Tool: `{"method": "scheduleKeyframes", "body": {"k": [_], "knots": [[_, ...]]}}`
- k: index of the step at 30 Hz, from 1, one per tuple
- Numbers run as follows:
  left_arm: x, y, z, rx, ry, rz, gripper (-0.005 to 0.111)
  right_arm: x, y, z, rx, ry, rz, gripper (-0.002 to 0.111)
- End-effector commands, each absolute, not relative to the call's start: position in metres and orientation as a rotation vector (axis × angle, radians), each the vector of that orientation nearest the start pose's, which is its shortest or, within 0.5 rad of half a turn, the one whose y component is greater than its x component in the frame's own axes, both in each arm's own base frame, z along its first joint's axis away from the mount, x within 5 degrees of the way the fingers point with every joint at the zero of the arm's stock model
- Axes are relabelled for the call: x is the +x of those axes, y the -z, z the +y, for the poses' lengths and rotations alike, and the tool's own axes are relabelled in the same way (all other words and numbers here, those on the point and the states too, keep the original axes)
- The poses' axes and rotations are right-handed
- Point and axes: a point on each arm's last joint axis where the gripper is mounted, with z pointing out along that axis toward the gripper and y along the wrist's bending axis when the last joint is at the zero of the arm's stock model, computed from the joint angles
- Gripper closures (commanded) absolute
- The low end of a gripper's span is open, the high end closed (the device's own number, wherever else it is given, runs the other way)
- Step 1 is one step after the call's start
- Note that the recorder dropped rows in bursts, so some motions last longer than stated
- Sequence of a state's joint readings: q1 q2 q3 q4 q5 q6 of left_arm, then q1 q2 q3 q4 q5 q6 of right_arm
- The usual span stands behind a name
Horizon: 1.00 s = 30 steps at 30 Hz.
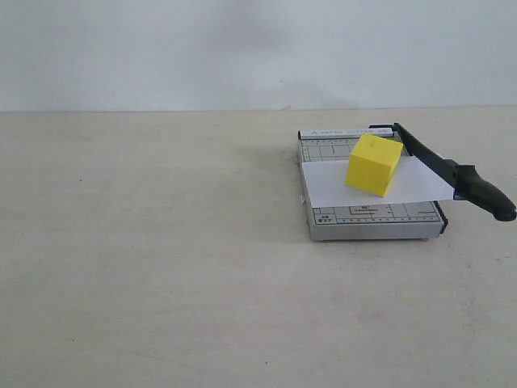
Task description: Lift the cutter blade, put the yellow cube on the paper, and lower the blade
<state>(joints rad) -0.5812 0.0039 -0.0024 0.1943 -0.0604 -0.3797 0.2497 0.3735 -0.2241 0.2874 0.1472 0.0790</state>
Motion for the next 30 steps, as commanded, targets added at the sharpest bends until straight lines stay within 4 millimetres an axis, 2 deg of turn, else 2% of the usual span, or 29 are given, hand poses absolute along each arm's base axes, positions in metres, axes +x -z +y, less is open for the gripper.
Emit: {"method": "scheduleKeyframes", "body": {"k": [1, 13, 30], "knots": [[0.0459, -0.2184, -0.0312, 0.301, 0.628, 1.425, 0.044, 0.0877, -0.2490, 0.0265, 0.085, -0.491, 1.801, 0.108], [0.0453, -0.2208, -0.0315, 0.467, 0.431, 1.334, 0.044, 0.0877, -0.2490, 0.0265, 0.092, -0.496, 1.801, 0.108], [0.0447, -0.2233, -0.0316, 0.478, 0.418, 1.299, 0.044, 0.0877, -0.2491, 0.0266, 0.100, -0.505, 1.801, 0.108]]}}
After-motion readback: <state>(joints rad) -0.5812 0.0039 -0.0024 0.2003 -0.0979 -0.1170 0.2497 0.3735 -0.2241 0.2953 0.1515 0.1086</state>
